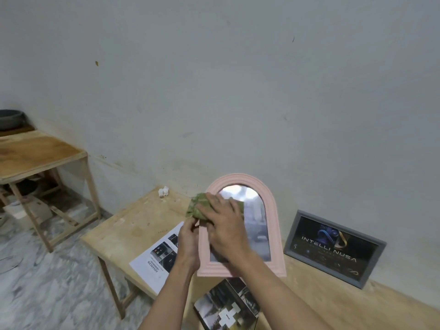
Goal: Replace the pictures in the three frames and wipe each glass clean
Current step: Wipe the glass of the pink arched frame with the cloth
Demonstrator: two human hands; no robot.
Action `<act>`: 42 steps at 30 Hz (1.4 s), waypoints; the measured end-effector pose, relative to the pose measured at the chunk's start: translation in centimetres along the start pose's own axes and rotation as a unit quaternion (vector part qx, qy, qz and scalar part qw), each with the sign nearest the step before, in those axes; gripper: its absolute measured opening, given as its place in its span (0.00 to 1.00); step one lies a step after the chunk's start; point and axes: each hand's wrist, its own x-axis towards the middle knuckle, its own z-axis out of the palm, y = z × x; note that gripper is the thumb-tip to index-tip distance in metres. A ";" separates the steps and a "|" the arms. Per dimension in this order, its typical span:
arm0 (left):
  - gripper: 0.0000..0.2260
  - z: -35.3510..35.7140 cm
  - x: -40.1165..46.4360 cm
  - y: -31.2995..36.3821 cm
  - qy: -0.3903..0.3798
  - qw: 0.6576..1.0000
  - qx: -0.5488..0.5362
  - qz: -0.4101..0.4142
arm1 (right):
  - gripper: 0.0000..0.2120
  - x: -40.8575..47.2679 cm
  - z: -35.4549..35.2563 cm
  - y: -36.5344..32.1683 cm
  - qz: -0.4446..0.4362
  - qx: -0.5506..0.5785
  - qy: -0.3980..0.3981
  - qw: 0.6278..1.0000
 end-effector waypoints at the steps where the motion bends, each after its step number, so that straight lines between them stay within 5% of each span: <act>1: 0.15 0.0 0.0 0.4 0.016 0.999 -0.045 0.010 | 0.23 -0.2 0.3 -0.8 -0.011 0.001 0.002 1.000; 5: 0.18 -0.5 0.0 2.5 0.027 0.990 -0.136 0.022 | 0.22 -0.4 0.7 -2.8 -0.040 0.023 -0.036 0.998; 8: 0.21 -1.8 0.5 4.3 -0.047 0.995 -0.061 -0.057 | 0.22 -1.1 0.6 -3.1 -0.078 0.020 -0.093 0.992; 10: 0.14 -2.6 1.0 5.5 -0.078 0.993 0.015 -0.085 | 0.21 -1.8 0.6 -3.0 -0.100 0.037 -0.121 0.987; 21: 0.09 -2.5 1.7 5.4 -0.010 0.984 0.178 -0.026 | 0.20 -4.9 -1.7 0.4 -0.198 0.077 -0.291 0.933; 26: 0.09 -2.1 1.6 5.8 -0.015 0.983 0.181 0.004 | 0.17 -5.9 -3.1 4.4 -0.142 0.048 -0.289 0.946; 30: 0.10 -1.9 1.7 5.4 0.008 0.973 0.231 0.026 | 0.21 -5.2 -5.6 5.7 0.025 0.145 -0.293 0.945; 33: 0.11 -1.7 1.1 4.2 0.004 0.968 0.248 0.044 | 0.25 -2.7 -8.0 5.8 0.119 0.269 -0.142 0.945; 36: 0.10 -1.2 0.8 3.3 -0.004 0.970 0.238 0.053 | 0.24 0.8 -9.0 6.8 0.106 0.180 0.034 0.977; 39: 0.10 -1.1 1.0 2.9 0.018 0.979 0.192 0.068 | 0.23 1.8 -7.8 7.9 0.088 0.058 -0.029 0.994; 42: 0.12 -1.9 1.2 3.1 0.072 0.985 0.128 0.087 | 0.20 -1.2 -5.5 8.1 0.087 0.087 -0.099 0.987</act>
